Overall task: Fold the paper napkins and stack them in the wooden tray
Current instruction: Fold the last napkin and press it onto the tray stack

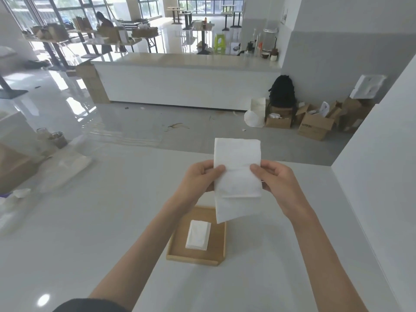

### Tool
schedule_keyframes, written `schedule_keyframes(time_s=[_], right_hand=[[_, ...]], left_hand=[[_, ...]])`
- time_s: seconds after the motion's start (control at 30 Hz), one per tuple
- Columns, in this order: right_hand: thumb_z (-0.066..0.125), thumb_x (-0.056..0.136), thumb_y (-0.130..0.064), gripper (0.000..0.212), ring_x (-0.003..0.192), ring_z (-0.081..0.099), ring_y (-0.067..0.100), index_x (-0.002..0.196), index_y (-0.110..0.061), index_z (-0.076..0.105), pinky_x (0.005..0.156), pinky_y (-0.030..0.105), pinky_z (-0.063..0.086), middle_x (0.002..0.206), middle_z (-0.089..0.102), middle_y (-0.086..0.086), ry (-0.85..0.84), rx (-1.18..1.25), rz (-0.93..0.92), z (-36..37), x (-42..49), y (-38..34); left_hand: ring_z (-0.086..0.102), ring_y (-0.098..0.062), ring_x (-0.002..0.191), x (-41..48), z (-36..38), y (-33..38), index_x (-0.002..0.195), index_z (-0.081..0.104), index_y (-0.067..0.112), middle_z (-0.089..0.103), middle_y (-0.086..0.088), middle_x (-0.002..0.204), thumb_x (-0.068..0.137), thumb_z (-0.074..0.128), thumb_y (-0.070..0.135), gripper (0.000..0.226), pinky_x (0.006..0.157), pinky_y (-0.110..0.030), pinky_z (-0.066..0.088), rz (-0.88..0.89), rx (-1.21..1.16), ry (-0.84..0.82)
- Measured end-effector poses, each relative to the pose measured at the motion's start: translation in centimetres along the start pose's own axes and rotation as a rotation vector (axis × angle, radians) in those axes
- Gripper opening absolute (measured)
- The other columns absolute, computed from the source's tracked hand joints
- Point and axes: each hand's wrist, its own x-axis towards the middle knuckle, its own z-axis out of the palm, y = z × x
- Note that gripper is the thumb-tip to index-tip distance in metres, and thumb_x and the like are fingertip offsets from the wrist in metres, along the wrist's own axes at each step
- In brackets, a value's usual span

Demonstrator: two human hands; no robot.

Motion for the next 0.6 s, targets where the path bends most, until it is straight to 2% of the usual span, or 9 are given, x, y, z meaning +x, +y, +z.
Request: schedule_keyframes(time_s=[0.17,0.23,0.3,0.4,0.47,0.53,0.6], right_hand=[[0.069,0.095,-0.023,0.021,0.100,0.075,0.026,0.108,-0.008,0.074,0.090,0.035,0.060,0.103,0.080,0.005,0.036,-0.015,-0.031,-0.25,0.54,-0.52],[0.069,0.095,-0.023,0.020,0.100,0.074,0.028,0.108,-0.009,0.074,0.089,0.034,0.060,0.102,0.080,0.005,0.058,-0.005,-0.044,-0.15,0.74,-0.51],[0.069,0.095,-0.023,0.021,0.098,0.075,0.027,0.110,-0.010,0.073,0.086,0.034,0.060,0.099,0.080,0.003,0.078,-0.014,-0.058,-0.05,0.81,-0.45],[0.071,0.094,-0.026,0.029,0.091,0.076,0.025,0.121,-0.020,0.064,0.085,0.040,0.060,0.093,0.080,0.004,0.112,-0.053,-0.099,0.01,0.80,-0.37],[0.072,0.093,-0.029,0.034,0.086,0.074,0.028,0.125,-0.028,0.060,0.084,0.043,0.057,0.089,0.079,0.010,0.126,-0.068,-0.144,-0.04,0.85,-0.21],[0.072,0.092,-0.031,0.036,0.079,0.068,0.031,0.126,-0.036,0.059,0.082,0.042,0.056,0.086,0.073,0.020,0.127,-0.089,-0.179,-0.20,0.87,-0.10],[0.071,0.093,-0.029,0.033,0.082,0.068,0.033,0.124,-0.034,0.061,0.081,0.041,0.057,0.089,0.074,0.019,0.105,-0.092,-0.193,-0.33,0.77,-0.31]], left_hand=[[0.075,-0.016,0.086,0.14,-0.10,0.44,0.107,0.071,0.006,0.079,-0.004,0.094,0.102,0.056,0.016,0.018,0.078,-0.029,0.058,0.018,0.004,0.035],[0.075,-0.018,0.087,0.21,0.12,0.63,0.114,0.067,0.007,0.079,-0.007,0.094,0.101,0.057,0.016,0.018,0.079,-0.032,0.059,0.042,0.012,0.060],[0.075,-0.022,0.085,0.24,0.30,0.76,0.127,0.056,0.013,0.078,-0.013,0.093,0.100,0.060,0.014,0.028,0.080,-0.036,0.061,0.088,0.036,0.090],[0.074,-0.022,0.078,0.10,0.46,0.83,0.136,0.046,0.025,0.077,-0.012,0.085,0.095,0.064,0.007,0.048,0.076,-0.038,0.062,0.174,0.077,0.114],[0.075,-0.022,0.079,0.09,0.44,0.84,0.132,0.054,0.026,0.076,-0.011,0.089,0.092,0.068,0.006,0.046,0.078,-0.039,0.062,0.197,0.129,0.157],[0.074,-0.022,0.082,0.19,0.37,0.85,0.121,0.067,0.020,0.075,-0.010,0.093,0.091,0.070,0.007,0.033,0.082,-0.041,0.062,0.198,0.205,0.206],[0.075,-0.021,0.084,0.33,0.28,0.79,0.110,0.073,0.016,0.072,-0.006,0.094,0.090,0.071,0.008,0.022,0.085,-0.042,0.061,0.189,0.244,0.237]])
